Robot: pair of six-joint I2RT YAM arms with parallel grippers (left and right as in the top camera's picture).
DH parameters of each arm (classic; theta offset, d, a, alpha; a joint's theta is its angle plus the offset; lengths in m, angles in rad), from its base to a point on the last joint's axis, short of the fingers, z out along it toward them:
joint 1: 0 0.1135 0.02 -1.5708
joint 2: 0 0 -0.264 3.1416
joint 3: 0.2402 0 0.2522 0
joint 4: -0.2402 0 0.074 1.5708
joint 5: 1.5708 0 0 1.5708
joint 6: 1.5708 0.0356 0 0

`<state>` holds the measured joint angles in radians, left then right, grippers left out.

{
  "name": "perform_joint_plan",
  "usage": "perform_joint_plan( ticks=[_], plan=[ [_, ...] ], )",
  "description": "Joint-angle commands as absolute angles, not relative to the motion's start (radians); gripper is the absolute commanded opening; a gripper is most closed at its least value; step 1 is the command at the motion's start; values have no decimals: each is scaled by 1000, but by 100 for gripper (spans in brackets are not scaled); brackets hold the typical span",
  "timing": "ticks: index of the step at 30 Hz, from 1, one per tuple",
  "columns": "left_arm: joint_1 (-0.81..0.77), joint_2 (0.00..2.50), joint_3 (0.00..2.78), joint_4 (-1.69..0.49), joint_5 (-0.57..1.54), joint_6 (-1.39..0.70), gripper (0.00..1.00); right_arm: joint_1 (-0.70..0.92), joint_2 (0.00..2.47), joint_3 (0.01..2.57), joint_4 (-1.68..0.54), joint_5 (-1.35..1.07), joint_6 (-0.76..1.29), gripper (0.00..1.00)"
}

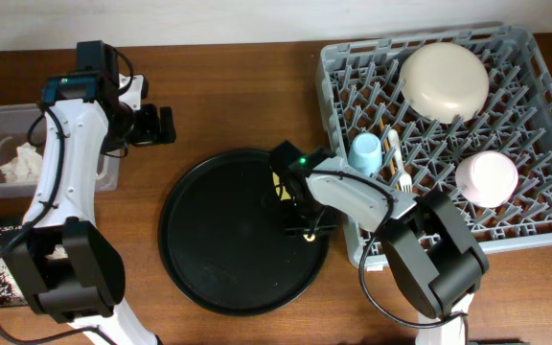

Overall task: Sort waste into correct bins and load items into the dishwasher rack
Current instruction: 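Grasp the yellow knife with the right gripper and carry it right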

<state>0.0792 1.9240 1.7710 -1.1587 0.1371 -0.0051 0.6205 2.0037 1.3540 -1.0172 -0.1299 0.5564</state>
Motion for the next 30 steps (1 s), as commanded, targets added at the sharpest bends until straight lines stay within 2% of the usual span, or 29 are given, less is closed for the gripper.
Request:
perform_joint_plan(
  ticks=[1, 4, 6, 8, 9, 11, 15, 25, 28, 30],
  plan=[
    [81, 1914, 1781, -1159, 133, -15, 100, 619, 2004, 1377, -1049, -186, 555, 52],
    [81, 1914, 1781, -1159, 134, -15, 100, 651, 2004, 1377, -1051, -147, 558, 58],
    [81, 1914, 1781, -1159, 133, -15, 100, 633, 2004, 1409, -1073, -100, 443, 63],
    [81, 1914, 1781, -1159, 133, -15, 100, 631, 2004, 1452, -1108, -96, 405, 64],
    [81, 1914, 1781, -1159, 134, -15, 100, 631, 2003, 1460, -1109, -70, 396, 70],
    [81, 1914, 1781, -1159, 133, -15, 100, 628, 2004, 1461, -1096, 39, 374, 74],
    [81, 1914, 1781, -1159, 133, -15, 100, 630, 2004, 1402, -950, 35, 363, 63],
    [81, 1914, 1781, -1159, 133, -15, 100, 695, 2004, 1295, -881, -18, 375, 61],
    [81, 1914, 1781, -1159, 134, -15, 100, 695, 2004, 1294, -878, -18, 382, 47],
    [81, 1914, 1781, -1159, 133, -15, 100, 696, 2004, 1294, -878, -19, 382, 32]
  ],
)
